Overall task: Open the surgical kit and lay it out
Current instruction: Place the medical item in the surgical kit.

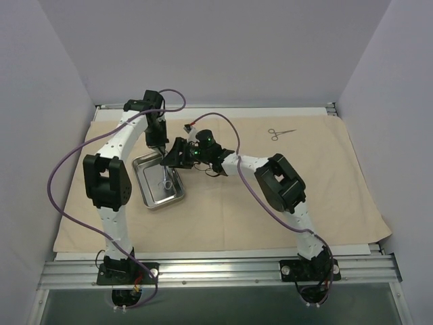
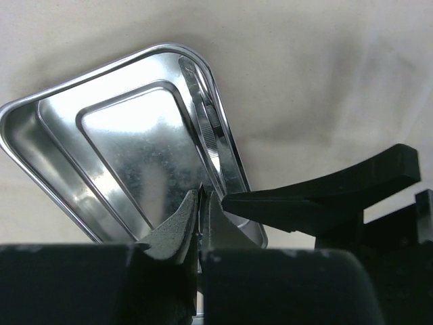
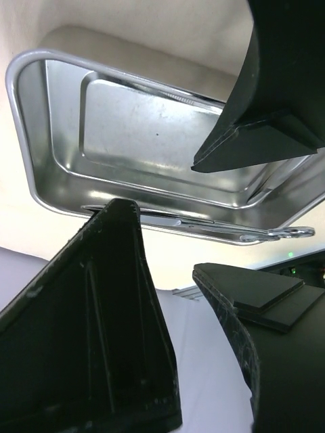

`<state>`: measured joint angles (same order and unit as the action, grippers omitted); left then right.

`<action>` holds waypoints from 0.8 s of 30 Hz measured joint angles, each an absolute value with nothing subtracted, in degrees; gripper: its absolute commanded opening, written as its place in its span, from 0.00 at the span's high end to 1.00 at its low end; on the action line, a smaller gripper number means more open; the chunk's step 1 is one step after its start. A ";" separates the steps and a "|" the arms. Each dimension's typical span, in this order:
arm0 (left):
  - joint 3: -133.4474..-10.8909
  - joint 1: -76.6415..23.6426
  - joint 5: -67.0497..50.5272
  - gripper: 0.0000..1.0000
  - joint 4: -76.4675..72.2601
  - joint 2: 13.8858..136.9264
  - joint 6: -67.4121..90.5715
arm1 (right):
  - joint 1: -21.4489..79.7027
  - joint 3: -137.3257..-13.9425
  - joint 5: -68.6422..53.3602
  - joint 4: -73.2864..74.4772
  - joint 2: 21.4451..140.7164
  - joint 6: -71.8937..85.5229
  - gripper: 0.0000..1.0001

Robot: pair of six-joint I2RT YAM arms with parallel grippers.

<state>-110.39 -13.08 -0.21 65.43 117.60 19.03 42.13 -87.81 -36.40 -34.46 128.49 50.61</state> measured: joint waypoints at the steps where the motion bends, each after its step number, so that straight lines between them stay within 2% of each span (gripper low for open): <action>1: -110.39 -13.08 -0.43 0.98 65.43 117.32 19.07 | 42.26 -87.81 -36.40 -34.85 128.68 50.87 0.44; 7: -110.39 -13.08 -1.52 0.98 65.52 116.60 19.31 | 42.46 -87.81 -36.58 -36.51 131.28 52.10 0.48; 9: -110.39 -13.08 -1.74 0.98 65.56 116.60 19.31 | 42.46 -87.85 -36.93 -36.73 132.03 52.51 0.55; 10: -110.39 -13.08 -1.89 0.98 65.56 116.60 19.31 | 42.46 -87.85 -37.15 -36.77 132.16 52.77 0.60; 11: -110.39 -13.08 -2.07 0.98 65.54 116.60 19.33 | 42.46 -87.90 -37.54 -36.88 132.18 53.04 0.73; 13: -110.39 -13.08 -2.46 0.98 65.47 116.60 19.35 | 42.46 -88.18 -38.81 -38.04 132.18 53.98 0.86; 14: -110.39 -13.08 -2.57 0.98 65.49 116.60 19.33 | 42.46 -88.25 -39.31 -38.72 132.20 54.35 0.96; 15: -110.41 -13.08 -2.68 0.98 65.45 116.60 19.29 | 42.46 -88.27 -40.25 -39.66 132.18 54.48 1.00; 20: -111.81 -12.86 -3.07 0.98 66.98 116.88 18.90 | 42.37 -88.42 -42.46 -41.91 132.20 55.55 1.00; 22: -113.34 -12.84 -3.40 0.87 67.64 117.34 18.79 | 41.87 -88.51 -43.07 -42.70 132.20 55.64 1.00; 24: -115.50 -12.75 -3.75 0.61 68.42 118.13 18.52 | 41.23 -88.62 -43.51 -43.51 132.18 55.94 1.00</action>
